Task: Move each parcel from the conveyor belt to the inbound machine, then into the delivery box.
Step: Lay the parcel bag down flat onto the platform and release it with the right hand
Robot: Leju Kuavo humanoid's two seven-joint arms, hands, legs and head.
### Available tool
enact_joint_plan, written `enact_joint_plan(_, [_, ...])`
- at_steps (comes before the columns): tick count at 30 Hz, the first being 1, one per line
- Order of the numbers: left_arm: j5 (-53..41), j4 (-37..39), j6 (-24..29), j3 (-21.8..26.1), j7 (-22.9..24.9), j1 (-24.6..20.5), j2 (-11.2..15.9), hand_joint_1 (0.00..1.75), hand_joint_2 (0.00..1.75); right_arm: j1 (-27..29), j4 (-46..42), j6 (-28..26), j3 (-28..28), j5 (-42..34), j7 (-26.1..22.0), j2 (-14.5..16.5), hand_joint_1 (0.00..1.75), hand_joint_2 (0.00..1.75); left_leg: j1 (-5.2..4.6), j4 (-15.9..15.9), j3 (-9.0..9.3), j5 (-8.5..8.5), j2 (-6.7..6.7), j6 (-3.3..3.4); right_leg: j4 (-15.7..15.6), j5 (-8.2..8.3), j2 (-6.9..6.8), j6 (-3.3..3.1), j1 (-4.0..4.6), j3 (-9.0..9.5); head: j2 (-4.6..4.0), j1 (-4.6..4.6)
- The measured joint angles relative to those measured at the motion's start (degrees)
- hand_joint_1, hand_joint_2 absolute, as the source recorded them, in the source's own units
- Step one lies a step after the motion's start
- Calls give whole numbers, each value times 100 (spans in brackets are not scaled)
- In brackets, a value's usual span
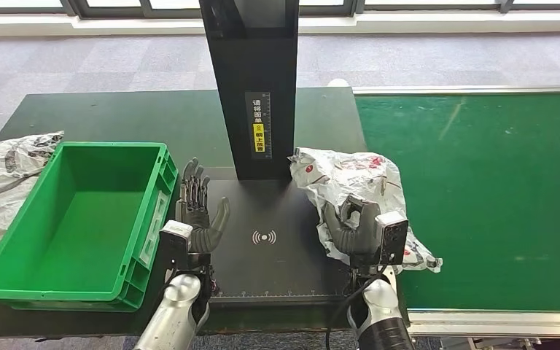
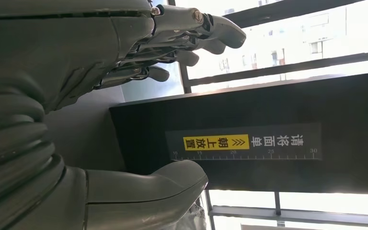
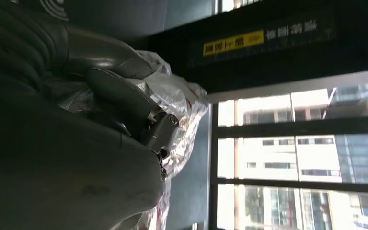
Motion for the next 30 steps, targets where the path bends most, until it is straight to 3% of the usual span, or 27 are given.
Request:
enact_joint_plan(3, [-6, 38, -23, 0, 0, -6, 0, 0, 175, -60, 204, 1047, 15, -659, 1, 19, 175, 175, 0, 0, 0, 0, -2, 0, 0, 0, -1, 0, 0, 1, 0, -1])
enact_joint_plan(11, [-34, 92, -116, 0, 0, -12, 0, 0, 175, -369, 802, 3120, 258, -1852, 8, 81, 175, 175, 0, 0, 2, 1, 1, -1, 2, 1, 1, -1, 1, 1, 0, -1])
enact_joint_plan(15, [-36, 101, -119, 0, 0, -13, 0, 0, 175, -487, 983, 3405, 393, -1980, 9, 114, 175, 175, 0, 0, 2, 1, 1, -1, 2, 1, 1, -1, 0, 1, 0, -1])
enact_joint_plan(23, [-67, 101, -119, 0, 0, -13, 0, 0, 175, -545, 1055, 3395, 611, -2044, 8, 131, 175, 175, 0, 0, 3, 1, 1, -1, 1, 1, 2, -1, 0, 1, 0, -2])
enact_joint_plan(27, [-96, 101, -119, 0, 0, -13, 0, 0, 175, -547, 1055, 3386, 620, -2046, 8, 134, 0, 175, 0, 0, 3, 1, 1, -1, 1, 1, 1, -1, 0, 1, 0, -1])
enact_joint_plan(30, [-106, 101, -119, 0, 0, -13, 0, 0, 175, -544, 1033, 3183, 620, -1905, 8, 135, 0, 175, 0, 0, 3, 1, 1, -1, 1, 1, 1, -1, 0, 1, 0, -2])
